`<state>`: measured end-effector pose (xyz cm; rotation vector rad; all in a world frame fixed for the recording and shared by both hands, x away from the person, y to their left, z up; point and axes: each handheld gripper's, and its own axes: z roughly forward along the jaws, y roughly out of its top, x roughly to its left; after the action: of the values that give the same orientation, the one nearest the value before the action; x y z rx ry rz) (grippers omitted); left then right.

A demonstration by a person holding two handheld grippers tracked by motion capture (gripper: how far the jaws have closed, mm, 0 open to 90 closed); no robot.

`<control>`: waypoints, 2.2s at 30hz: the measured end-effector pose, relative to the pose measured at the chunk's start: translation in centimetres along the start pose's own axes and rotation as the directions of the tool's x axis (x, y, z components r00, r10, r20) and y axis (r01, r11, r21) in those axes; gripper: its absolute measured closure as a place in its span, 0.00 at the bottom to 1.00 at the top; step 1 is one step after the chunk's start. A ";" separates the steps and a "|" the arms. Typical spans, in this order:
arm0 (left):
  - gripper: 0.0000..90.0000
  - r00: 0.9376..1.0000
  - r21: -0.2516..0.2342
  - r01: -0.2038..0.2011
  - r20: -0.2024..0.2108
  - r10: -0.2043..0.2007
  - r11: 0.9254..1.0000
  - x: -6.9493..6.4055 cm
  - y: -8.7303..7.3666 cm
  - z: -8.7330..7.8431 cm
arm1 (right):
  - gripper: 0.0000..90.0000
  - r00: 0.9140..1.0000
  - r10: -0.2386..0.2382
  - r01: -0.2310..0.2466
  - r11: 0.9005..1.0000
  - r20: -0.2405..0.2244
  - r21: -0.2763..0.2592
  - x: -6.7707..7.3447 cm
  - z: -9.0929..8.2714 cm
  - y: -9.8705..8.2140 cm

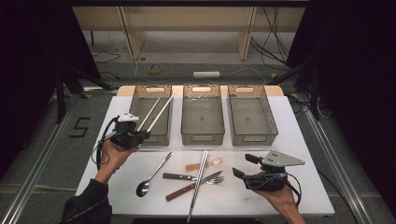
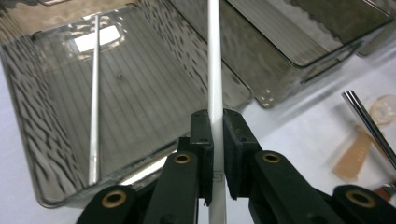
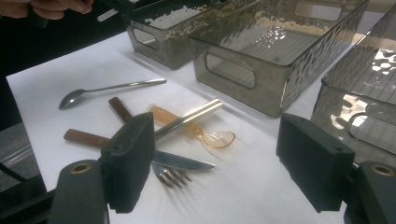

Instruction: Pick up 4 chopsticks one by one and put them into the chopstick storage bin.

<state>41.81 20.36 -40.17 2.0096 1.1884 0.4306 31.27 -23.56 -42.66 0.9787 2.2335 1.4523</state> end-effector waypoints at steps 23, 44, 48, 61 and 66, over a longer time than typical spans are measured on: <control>0.92 0.994 0.018 0.078 -0.076 -0.076 0.997 4.0 2.9 2.3 | 0.31 1.000 0.001 -0.001 1.000 -0.016 -0.009 0.5 -0.4 -0.2; 0.92 0.984 0.114 0.126 -0.138 -0.110 0.985 6.0 2.6 4.9 | 0.32 1.000 -0.011 0.011 1.000 -0.022 0.003 0.6 -0.2 -0.2; 0.92 0.983 0.132 0.135 -0.144 -0.115 0.982 6.2 2.5 5.4 | 0.32 1.000 -0.014 0.014 1.000 -0.021 0.005 0.6 -0.2 -0.2; 0.91 0.980 0.172 0.151 -0.156 -0.124 0.974 6.2 2.5 6.2 | 0.33 1.000 -0.015 0.015 1.000 -0.028 0.010 0.7 -0.2 -0.1; 0.87 0.979 0.184 0.145 -0.171 -0.114 0.972 6.0 2.6 6.4 | 0.33 0.999 -0.017 0.017 1.000 -0.030 0.013 0.7 -0.2 -0.1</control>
<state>50.40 21.95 -42.96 2.0770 1.5036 0.4293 30.63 -23.26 -42.64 0.9454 2.2699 1.4562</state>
